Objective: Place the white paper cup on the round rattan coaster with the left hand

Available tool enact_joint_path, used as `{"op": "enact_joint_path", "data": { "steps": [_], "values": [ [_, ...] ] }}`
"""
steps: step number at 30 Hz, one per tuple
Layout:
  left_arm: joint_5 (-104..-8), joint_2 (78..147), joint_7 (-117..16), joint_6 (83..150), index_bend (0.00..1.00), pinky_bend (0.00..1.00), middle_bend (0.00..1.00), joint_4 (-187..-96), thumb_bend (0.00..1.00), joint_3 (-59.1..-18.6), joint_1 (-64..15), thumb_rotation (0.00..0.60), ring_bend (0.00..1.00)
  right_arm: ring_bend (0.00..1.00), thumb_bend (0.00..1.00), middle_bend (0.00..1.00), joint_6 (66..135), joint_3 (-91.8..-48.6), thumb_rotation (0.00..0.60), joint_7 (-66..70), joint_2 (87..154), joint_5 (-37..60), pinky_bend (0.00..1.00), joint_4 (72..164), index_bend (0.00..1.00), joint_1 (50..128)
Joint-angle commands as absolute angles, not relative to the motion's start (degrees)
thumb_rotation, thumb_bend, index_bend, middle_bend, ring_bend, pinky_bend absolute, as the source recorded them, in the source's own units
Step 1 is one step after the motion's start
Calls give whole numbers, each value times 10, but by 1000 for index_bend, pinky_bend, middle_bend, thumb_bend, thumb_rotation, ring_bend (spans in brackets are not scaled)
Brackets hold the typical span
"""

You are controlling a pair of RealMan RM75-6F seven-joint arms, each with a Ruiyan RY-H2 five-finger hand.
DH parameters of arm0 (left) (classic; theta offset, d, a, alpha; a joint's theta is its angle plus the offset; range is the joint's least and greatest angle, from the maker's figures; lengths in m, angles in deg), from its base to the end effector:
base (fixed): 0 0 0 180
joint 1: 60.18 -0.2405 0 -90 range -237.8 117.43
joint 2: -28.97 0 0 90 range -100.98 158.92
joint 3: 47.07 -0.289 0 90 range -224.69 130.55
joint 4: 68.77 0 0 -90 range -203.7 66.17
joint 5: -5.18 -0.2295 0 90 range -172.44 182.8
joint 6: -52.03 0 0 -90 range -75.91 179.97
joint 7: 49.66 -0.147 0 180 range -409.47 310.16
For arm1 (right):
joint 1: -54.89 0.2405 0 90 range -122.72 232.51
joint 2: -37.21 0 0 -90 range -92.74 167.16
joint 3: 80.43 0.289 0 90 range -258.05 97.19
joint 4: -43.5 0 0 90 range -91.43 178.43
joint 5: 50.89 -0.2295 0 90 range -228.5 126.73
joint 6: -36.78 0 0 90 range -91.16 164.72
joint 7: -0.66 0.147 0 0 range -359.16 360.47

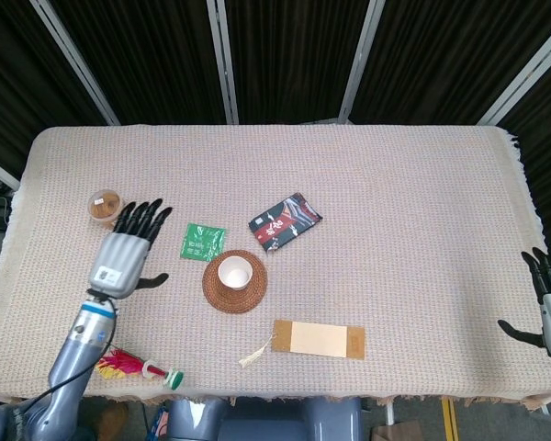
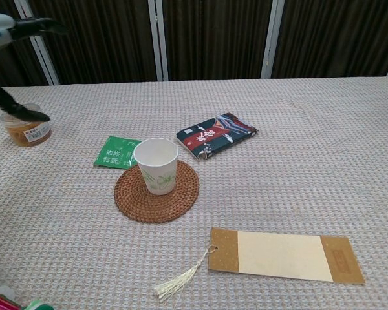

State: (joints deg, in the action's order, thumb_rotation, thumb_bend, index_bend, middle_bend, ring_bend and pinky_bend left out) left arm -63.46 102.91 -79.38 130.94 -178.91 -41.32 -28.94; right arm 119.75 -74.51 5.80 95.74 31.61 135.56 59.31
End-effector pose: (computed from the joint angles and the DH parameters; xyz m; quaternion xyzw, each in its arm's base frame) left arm -0.1802 0.2962 0.0738 -0.6707 -0.3378 -0.4185 0.5108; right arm -0.3620 -0.1979 0.1990 0.5692 -0.3924 0.3843 0.6119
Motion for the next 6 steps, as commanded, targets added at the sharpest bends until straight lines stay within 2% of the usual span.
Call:
{"op": "enact_joint_path", "data": {
  "steps": [1,6],
  "values": [
    [-709,979,-703,1366,0,0,0,-1760,0,-473,-364,600,0,0,0,0,1205,-749,600,64,954,326,0,1360,0,589],
    [-760,970,-618,1389,0,0,0,-1684,0,-509,-406,600,0,0,0,0,1213,-752,600,72,950,337,0,1364,0,587]
  ]
}}
